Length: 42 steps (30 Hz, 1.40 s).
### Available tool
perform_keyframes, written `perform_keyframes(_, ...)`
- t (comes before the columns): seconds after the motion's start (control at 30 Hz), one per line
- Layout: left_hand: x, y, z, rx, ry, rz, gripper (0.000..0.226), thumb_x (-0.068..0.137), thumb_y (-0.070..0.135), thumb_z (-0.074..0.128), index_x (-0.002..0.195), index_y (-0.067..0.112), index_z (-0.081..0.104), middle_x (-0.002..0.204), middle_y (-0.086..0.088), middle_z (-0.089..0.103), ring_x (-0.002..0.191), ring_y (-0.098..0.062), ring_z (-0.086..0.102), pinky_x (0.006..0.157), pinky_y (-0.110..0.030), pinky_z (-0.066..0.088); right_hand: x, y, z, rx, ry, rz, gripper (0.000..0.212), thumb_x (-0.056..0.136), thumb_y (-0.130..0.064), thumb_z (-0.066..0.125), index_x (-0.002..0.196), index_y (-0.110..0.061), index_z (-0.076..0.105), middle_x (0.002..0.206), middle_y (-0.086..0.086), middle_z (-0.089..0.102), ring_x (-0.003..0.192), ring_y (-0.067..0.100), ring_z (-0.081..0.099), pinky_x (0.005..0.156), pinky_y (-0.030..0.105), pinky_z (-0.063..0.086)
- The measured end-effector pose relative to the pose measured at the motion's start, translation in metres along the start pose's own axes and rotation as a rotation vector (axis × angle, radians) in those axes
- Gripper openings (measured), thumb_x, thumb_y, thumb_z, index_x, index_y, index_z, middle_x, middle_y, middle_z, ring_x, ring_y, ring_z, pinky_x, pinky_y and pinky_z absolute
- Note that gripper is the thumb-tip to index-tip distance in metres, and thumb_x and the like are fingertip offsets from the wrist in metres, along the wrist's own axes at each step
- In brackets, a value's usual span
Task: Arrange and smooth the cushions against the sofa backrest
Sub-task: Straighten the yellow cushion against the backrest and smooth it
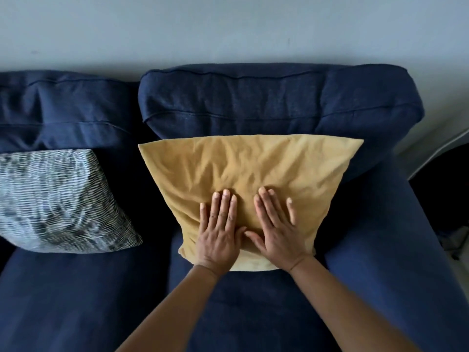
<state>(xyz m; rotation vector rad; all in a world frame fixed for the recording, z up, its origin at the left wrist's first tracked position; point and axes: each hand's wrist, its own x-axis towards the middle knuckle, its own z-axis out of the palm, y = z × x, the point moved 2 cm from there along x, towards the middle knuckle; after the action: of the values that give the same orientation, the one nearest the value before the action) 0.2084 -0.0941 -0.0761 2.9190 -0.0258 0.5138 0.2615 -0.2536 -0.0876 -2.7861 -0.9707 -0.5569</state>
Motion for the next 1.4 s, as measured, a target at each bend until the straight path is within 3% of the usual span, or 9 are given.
perform_keyframes(0.27,-0.027,-0.075,0.014,0.255,-0.191,0.011,0.096,0.088,0.067,0.043,0.157,0.004,0.019,0.166,-0.014,0.017,0.153,-0.030,0.019,0.123,-0.057,0.015,-0.034,0.078,0.023,-0.167,-0.184,0.036,0.095,0.094,-0.073,0.039,0.160,-0.009,0.017,0.170,0.007,0.014,0.155,0.022,0.016,0.125,0.051,0.011)
perform_keyframes(0.43,-0.014,-0.053,-0.015,0.064,0.022,0.004,0.082,0.097,0.050,0.045,0.159,0.004,0.019,0.168,-0.020,0.012,0.155,-0.038,0.009,0.123,-0.059,0.006,-0.030,0.083,-0.007,-0.037,-0.025,0.255,0.085,0.099,-0.065,0.028,0.160,-0.007,0.016,0.170,0.009,0.010,0.156,0.025,0.014,0.121,0.055,0.012)
perform_keyframes(0.53,0.027,-0.032,-0.028,-0.013,0.111,0.062,0.069,0.102,0.044,0.040,0.159,0.010,0.022,0.169,-0.015,0.011,0.155,-0.037,0.008,0.123,-0.059,0.002,0.014,0.059,-0.027,0.014,0.096,0.176,0.074,0.103,-0.057,0.028,0.162,-0.015,0.012,0.170,0.003,0.006,0.156,0.022,0.012,0.122,0.052,0.009)
perform_keyframes(0.73,0.095,-0.049,-0.033,0.168,-0.174,0.003,0.070,0.101,0.053,0.022,0.160,0.015,0.021,0.168,-0.009,0.016,0.156,-0.030,0.005,0.123,-0.052,-0.011,0.087,0.042,-0.023,-0.112,-0.129,-0.075,0.065,0.103,-0.052,0.033,0.158,-0.019,0.030,0.167,0.004,0.024,0.153,0.021,0.023,0.121,0.054,0.022)
perform_keyframes(0.87,0.121,-0.095,-0.050,0.308,-0.219,-0.047,0.076,0.100,0.061,0.008,0.160,0.016,0.017,0.168,-0.009,0.018,0.156,-0.030,0.000,0.121,-0.054,-0.015,0.099,0.098,-0.029,-0.103,-0.222,0.157,0.072,0.101,-0.058,0.020,0.159,-0.017,0.025,0.168,0.005,0.021,0.155,0.024,0.016,0.123,0.050,0.008)
perform_keyframes(1.03,0.144,-0.103,-0.066,0.288,-0.209,-0.035,0.055,0.103,0.052,0.031,0.131,0.015,0.059,0.119,-0.009,0.063,0.123,-0.030,0.054,0.124,-0.053,-0.001,0.113,0.120,-0.041,-0.146,-0.198,0.245,0.071,0.100,-0.058,0.035,0.150,-0.007,0.039,0.140,0.016,0.055,0.136,0.034,0.045,0.108,0.048,0.019)
perform_keyframes(1.13,0.151,-0.098,-0.076,0.183,-0.031,-0.031,0.034,0.105,0.036,0.040,0.098,0.016,0.066,0.093,-0.007,0.067,0.094,-0.031,0.062,0.115,-0.045,0.024,0.121,0.115,-0.051,-0.162,-0.134,0.207,0.047,0.101,-0.043,0.036,0.107,-0.009,0.068,0.102,0.010,0.063,0.101,0.033,0.054,0.095,0.044,0.024)
perform_keyframes(1.23,0.156,-0.101,-0.087,0.119,0.154,-0.138,0.031,0.103,0.033,0.045,0.087,0.013,0.062,0.084,-0.005,0.067,0.082,-0.031,0.063,0.102,-0.041,0.027,0.133,0.114,-0.063,-0.113,0.075,0.216,0.033,0.100,-0.030,0.050,0.079,-0.008,0.064,0.079,0.008,0.061,0.082,0.034,0.055,0.086,0.042,0.024)
perform_keyframes(1.4,0.148,-0.090,-0.072,0.062,0.125,-0.328,0.038,0.103,0.037,0.032,0.094,0.011,0.060,0.096,-0.009,0.068,0.096,-0.032,0.059,0.112,-0.046,0.026,0.133,0.109,-0.054,-0.030,0.002,0.370,0.033,0.103,-0.032,0.048,0.098,-0.008,0.070,0.097,0.012,0.064,0.099,0.036,0.054,0.095,0.047,0.028)
